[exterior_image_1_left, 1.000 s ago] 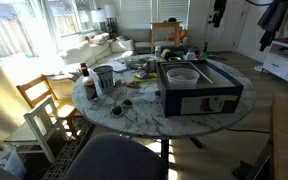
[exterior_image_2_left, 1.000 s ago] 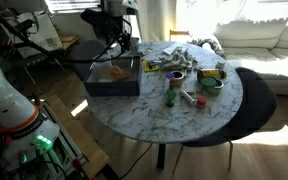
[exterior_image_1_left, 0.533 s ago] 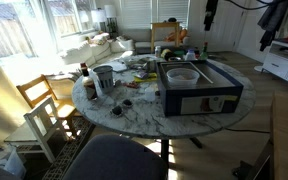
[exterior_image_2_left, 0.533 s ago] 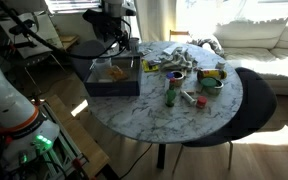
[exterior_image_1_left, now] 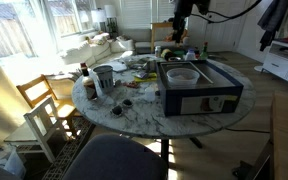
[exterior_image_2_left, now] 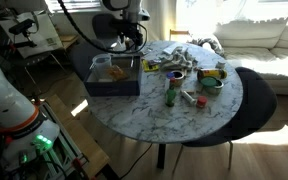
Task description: Pick up the two white and purple packets with a green lid and put them in the clear storage container one by one
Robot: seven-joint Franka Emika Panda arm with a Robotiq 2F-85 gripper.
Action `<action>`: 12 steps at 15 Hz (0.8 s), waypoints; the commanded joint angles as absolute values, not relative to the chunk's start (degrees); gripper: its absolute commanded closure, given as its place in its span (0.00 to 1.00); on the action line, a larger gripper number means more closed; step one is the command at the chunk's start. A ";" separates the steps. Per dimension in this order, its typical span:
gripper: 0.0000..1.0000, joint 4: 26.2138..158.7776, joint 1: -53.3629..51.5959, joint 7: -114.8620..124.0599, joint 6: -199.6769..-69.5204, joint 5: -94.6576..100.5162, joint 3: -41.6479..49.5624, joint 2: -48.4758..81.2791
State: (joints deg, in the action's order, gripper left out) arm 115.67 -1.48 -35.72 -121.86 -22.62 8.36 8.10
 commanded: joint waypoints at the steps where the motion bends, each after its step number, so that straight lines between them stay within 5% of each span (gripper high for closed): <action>1: 0.00 103.43 1.98 -28.91 -126.64 -22.62 5.26 19.85; 12: 0.00 75.24 -0.83 8.82 -134.08 -11.13 4.69 46.41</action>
State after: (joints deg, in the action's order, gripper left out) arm 84.42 -0.64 0.96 -136.06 -14.18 4.64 39.09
